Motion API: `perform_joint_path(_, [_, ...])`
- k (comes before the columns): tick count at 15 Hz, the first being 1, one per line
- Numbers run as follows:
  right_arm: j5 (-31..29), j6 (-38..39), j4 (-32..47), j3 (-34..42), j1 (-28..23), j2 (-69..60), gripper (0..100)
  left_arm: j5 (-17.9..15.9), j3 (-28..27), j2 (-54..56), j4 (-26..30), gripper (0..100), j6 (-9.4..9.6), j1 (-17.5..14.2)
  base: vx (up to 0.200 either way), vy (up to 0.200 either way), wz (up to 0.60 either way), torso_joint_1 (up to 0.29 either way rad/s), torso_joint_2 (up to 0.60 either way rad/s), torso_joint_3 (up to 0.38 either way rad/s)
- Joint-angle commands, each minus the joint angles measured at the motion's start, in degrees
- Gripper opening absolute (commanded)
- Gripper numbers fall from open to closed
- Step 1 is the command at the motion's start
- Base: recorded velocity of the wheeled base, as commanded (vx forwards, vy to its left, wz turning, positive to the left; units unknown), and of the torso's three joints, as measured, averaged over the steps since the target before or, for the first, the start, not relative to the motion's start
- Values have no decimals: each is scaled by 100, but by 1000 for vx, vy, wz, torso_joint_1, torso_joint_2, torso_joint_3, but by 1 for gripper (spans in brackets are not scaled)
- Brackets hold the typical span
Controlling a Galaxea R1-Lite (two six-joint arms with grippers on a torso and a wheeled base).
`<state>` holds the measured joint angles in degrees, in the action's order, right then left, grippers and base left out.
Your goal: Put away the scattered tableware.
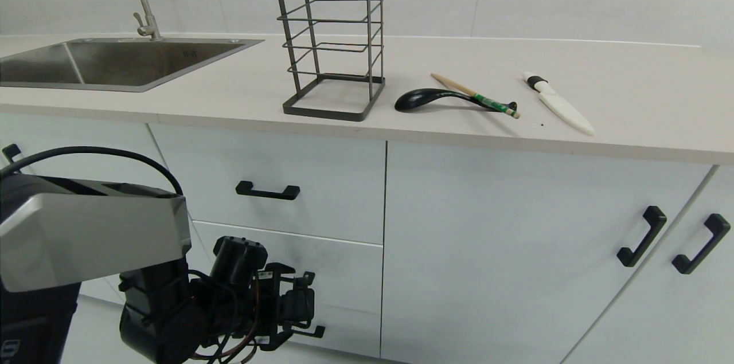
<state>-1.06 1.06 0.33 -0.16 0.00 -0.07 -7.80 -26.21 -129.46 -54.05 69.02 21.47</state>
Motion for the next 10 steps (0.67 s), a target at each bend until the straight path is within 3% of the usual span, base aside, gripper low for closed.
perform_joint_path(1, [1,-1,2,-2,0,7,0,-2,-121,-132,-35,100,-3,-37,0,0,0,0,0,0])
perform_joint_path(7, [1,-1,2,7,0,7,0,-20,-315,-580,-35,100,-3,33,0,0,0,0,0,0])
perform_joint_path(10, [1,-1,2,7,0,7,0,-20,-139,-598,-35,100,-12,59,0,0,0,0,0,0])
